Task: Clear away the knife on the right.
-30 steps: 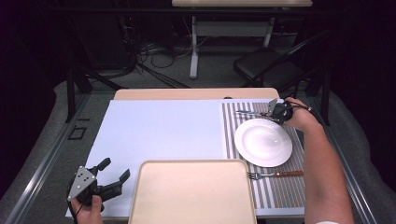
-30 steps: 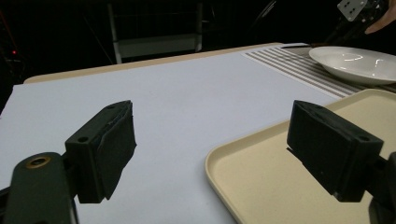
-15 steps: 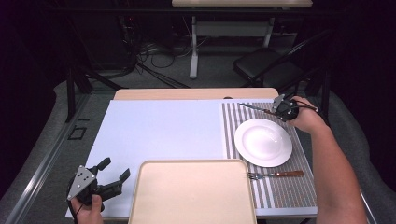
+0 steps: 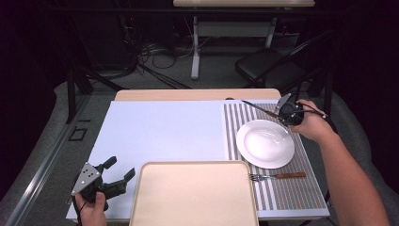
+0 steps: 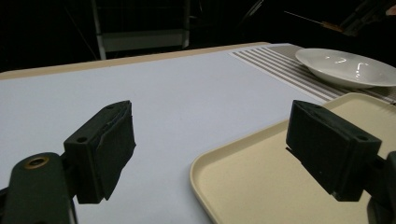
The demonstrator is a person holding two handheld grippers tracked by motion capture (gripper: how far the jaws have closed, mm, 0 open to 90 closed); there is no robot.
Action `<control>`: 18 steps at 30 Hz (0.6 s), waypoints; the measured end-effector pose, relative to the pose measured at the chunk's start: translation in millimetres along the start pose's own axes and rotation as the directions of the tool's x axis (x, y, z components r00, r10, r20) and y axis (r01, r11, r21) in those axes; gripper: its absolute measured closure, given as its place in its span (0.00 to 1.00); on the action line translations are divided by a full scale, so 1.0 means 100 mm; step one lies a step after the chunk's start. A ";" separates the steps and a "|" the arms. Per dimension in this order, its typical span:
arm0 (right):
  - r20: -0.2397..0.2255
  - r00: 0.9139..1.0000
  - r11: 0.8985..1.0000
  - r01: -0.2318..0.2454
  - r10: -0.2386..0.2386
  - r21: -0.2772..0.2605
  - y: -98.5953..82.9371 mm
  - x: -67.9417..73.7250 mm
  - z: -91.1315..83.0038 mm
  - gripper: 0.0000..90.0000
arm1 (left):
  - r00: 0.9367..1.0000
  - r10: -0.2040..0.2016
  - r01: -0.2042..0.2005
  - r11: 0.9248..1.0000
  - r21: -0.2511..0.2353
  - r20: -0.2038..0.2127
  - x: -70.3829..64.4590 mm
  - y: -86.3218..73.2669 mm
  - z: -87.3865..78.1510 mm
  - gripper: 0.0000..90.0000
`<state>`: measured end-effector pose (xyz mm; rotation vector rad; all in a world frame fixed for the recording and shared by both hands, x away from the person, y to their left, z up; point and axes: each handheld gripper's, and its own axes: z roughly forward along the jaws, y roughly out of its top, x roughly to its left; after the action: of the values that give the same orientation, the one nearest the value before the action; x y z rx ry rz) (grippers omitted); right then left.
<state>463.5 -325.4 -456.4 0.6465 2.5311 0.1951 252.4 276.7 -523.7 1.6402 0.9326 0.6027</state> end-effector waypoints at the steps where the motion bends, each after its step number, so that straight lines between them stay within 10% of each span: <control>1: 0.000 1.000 1.000 -0.012 0.012 0.007 0.01 0.03 -0.02 0.84 | 1.000 -0.002 0.002 1.000 -0.002 -0.001 0.00 0.00 0.01 0.17; 10: -0.035 0.987 0.987 -0.157 0.158 0.011 0.02 0.28 -0.16 0.84 | 1.000 -0.018 0.019 1.000 -0.025 0.026 0.03 -0.02 0.02 0.17; 18: -0.065 0.955 0.958 -0.287 0.288 0.021 -0.05 0.52 -0.26 0.84 | 1.000 -0.015 0.016 0.999 -0.045 0.021 0.06 -0.02 -0.04 0.17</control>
<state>409.2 -305.1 -458.4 1.0294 2.4931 0.3093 252.6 284.2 -525.2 1.5954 0.9094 0.5910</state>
